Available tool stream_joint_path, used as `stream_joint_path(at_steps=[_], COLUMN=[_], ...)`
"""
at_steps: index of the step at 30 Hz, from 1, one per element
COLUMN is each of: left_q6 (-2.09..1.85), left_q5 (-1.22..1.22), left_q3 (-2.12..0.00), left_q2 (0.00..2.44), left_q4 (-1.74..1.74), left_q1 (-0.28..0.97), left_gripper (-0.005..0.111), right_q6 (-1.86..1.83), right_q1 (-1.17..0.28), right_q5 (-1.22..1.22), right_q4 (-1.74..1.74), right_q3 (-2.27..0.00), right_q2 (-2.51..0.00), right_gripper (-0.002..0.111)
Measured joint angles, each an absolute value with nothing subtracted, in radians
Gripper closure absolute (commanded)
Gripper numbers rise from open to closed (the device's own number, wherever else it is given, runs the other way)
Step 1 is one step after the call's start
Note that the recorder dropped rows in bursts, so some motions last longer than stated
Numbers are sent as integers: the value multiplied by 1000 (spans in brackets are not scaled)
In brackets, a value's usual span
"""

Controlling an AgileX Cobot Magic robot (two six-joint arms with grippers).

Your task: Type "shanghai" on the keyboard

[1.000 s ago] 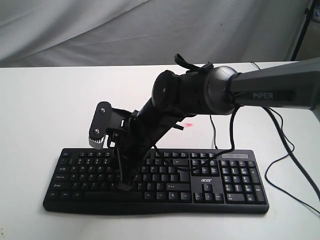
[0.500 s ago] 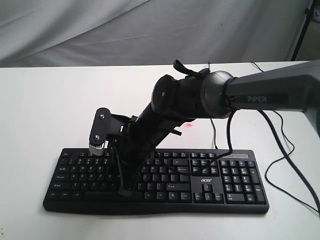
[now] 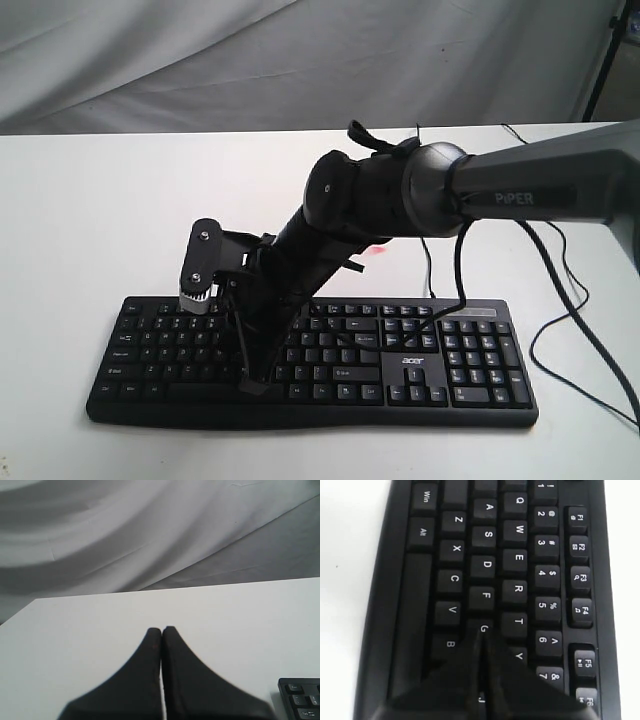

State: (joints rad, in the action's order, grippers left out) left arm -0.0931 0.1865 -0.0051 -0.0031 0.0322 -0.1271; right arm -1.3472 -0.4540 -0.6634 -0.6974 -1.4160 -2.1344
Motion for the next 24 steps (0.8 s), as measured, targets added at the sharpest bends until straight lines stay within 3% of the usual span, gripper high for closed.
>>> stream_joint_path(at_steps=[24], left_q6=[-93], left_q5=[187], left_q3=[-5], left_q2=[-3], left_q4=[32], left_q1=[-127], left_gripper=[106], right_q6=[-1350], right_q1=[-454], right_q5=[-666], right_q4=[-678], right_q3=[-1416], right_q2=[-2139], right_gripper=[108])
